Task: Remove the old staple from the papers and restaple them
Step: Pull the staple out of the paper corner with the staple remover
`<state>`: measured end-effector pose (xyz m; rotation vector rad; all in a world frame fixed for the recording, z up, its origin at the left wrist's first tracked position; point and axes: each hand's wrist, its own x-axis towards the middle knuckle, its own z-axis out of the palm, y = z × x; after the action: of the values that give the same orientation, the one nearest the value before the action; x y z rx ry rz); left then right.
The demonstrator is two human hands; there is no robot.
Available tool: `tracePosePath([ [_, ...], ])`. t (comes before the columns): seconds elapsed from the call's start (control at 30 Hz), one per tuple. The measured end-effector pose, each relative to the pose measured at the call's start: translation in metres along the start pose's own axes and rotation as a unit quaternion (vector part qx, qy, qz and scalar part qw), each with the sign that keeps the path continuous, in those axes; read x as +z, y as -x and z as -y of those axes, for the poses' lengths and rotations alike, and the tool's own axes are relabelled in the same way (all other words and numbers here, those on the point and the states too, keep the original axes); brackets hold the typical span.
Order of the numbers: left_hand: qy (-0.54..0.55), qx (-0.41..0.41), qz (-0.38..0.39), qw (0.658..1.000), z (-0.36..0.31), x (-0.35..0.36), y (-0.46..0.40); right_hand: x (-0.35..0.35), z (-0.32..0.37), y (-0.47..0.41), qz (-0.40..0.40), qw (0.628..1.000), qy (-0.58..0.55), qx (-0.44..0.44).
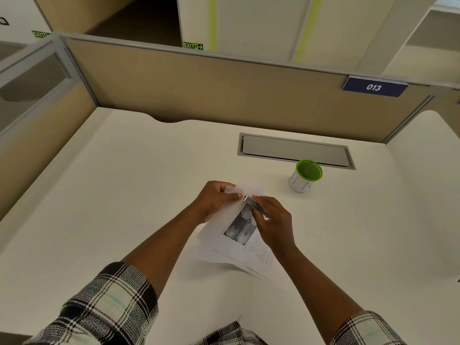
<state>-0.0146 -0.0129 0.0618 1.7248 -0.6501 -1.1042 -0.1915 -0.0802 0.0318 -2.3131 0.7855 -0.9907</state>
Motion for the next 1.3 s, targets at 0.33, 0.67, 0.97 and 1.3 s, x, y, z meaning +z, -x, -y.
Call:
tracePosePath([
  [0.33, -0.001, 0.004, 0.002, 1.000, 0.002, 0.004, -0.001, -0.002, -0.001, 0.002, 0.008, 0.999, 0.037, -0.020],
  [0.67, 0.043, -0.002, 0.003, 0.999, 0.003, 0.006, -0.002, -0.002, -0.001, 0.005, -0.008, 0.998, 0.017, 0.053],
  [0.97, 0.025, 0.010, -0.002, 1.000, 0.009, 0.006, 0.000, -0.002, 0.000, 0.006, 0.006, 0.998, 0.027, 0.054],
  [1.3, 0.002, 0.028, -0.002, 1.000, 0.011, 0.007, 0.004, -0.003, 0.003, 0.008, 0.007, 0.998, 0.037, 0.049],
])
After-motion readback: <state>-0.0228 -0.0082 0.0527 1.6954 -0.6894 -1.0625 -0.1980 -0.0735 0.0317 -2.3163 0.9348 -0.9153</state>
